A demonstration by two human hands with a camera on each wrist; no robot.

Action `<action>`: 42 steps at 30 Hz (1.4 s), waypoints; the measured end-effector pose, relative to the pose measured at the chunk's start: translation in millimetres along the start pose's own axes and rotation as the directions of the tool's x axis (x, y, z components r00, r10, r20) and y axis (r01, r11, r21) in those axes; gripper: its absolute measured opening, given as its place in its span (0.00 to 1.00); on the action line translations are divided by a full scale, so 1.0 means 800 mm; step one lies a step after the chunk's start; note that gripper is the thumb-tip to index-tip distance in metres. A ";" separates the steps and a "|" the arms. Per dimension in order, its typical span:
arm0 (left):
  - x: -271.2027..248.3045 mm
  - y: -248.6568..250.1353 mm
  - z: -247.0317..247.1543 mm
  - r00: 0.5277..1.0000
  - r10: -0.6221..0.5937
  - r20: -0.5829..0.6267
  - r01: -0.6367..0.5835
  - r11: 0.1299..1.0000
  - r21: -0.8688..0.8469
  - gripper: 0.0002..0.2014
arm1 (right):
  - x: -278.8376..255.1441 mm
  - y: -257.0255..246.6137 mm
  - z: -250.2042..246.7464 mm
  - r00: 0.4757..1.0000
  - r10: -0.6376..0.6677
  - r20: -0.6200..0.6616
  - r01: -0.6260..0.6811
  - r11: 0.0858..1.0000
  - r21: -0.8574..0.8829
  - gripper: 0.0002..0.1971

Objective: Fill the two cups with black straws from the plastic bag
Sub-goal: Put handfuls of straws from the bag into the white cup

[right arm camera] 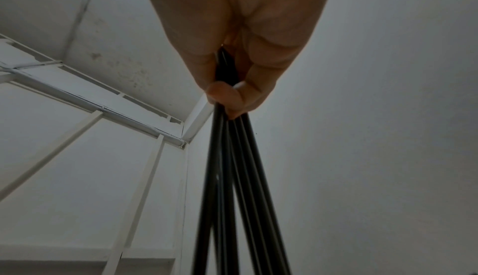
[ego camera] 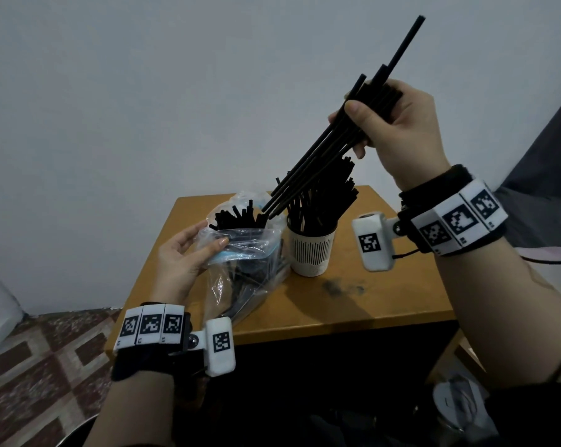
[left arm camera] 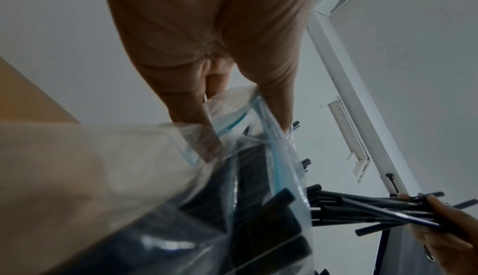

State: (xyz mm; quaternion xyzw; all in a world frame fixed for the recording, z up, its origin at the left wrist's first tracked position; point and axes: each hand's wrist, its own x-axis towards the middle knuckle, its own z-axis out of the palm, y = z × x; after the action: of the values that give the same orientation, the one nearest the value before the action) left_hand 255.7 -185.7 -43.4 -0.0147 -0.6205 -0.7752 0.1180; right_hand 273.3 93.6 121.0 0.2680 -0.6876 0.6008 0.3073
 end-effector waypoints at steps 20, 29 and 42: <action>0.008 0.009 -0.007 0.998 0.028 -0.060 -0.029 0.999 -0.018 0.35 | 0.005 0.035 -0.023 1.000 0.018 0.009 -0.015 0.976 -0.218 0.03; 0.008 0.007 0.003 0.998 0.050 -0.042 -0.051 0.999 -0.020 0.33 | 0.002 0.073 0.000 0.992 0.086 0.088 -0.030 0.865 -0.501 0.13; 0.011 0.002 -0.001 0.999 0.017 -0.046 -0.018 1.000 -0.022 0.34 | 0.006 0.126 0.017 0.957 0.248 0.148 -0.103 0.771 -0.629 0.21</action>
State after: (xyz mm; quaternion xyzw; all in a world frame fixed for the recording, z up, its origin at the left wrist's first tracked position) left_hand 247.6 -188.3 -40.8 -0.0038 -0.6087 -0.7812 0.1387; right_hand 194.4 94.0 56.5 0.1530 -0.8974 0.3365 0.2409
